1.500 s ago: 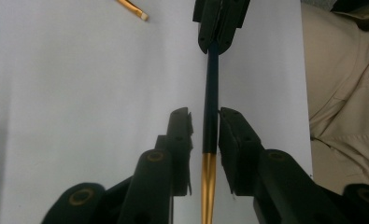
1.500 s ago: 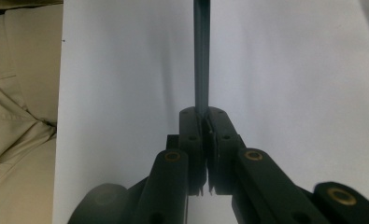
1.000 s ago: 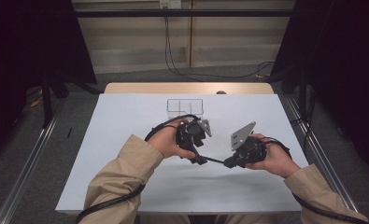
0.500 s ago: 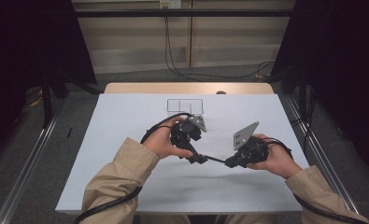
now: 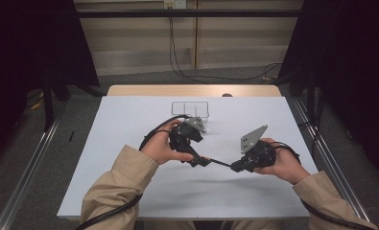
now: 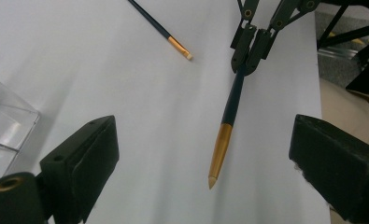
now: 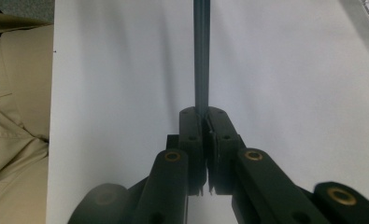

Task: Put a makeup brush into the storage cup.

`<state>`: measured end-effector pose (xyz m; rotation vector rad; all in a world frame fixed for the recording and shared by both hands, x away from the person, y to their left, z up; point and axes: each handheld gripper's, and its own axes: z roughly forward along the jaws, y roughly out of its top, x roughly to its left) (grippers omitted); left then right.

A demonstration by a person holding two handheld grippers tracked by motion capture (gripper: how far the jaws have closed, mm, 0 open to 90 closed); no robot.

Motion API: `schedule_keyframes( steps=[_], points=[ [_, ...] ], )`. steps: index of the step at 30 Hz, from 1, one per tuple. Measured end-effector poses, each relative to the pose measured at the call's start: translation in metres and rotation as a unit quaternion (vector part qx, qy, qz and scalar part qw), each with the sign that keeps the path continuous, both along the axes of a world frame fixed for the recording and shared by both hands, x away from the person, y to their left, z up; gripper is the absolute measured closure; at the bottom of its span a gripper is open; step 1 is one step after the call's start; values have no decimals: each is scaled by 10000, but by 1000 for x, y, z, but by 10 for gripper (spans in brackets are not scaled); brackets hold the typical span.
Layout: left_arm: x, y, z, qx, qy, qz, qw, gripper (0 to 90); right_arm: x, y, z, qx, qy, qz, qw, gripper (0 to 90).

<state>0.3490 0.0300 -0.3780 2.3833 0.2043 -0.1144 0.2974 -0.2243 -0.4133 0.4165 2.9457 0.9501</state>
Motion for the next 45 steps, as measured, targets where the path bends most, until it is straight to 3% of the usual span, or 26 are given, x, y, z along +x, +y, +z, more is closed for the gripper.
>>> schedule_keyframes(
  steps=[6, 13, 28, 33, 45],
  points=[
    [0, 6, -2, -311, 68, 159, 9994, 64, 1, -1, -1, 115, 6, -45, 9999, 856],
    [1, 15, -5, -532, 111, 319, 9980, 44, 1, -4, -1, 295, -25, -128, 9995, 856],
    [3, 26, -10, -1092, 249, 669, 9915, 21, 0, -7, -4, 636, -11, -330, 9974, 856],
    [4, 28, -12, -1138, 246, 718, 9906, 18, 0, -9, -6, 851, 4, -420, 9955, 856],
    [4, 32, -17, -1549, 275, 902, 9834, 18, 0, -10, -4, 1273, -88, -726, 9892, 856]
  ],
)
